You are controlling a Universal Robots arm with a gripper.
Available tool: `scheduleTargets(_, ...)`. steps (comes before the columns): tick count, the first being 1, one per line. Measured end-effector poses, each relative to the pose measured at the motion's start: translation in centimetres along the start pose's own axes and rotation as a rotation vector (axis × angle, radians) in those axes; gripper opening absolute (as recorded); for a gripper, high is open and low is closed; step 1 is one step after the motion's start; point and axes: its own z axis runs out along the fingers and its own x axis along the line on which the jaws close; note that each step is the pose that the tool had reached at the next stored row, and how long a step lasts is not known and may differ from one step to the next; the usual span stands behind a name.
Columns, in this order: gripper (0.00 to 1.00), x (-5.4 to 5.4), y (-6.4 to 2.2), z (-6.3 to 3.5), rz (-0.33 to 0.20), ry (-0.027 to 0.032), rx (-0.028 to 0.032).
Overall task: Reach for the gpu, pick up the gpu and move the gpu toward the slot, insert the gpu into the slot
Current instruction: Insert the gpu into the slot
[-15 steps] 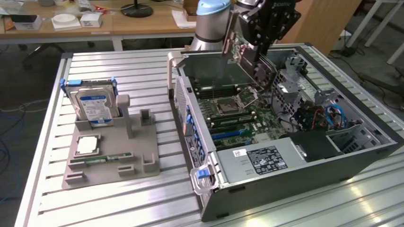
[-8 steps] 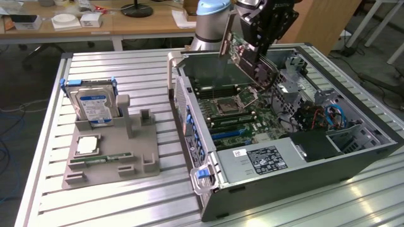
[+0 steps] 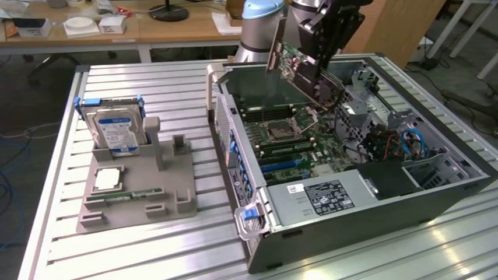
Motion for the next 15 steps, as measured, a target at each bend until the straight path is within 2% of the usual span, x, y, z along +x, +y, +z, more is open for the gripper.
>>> scheduleTargets(15, 0.26, -0.01, -0.02, 0.33, -0.258, 0.0123, 0.0022)
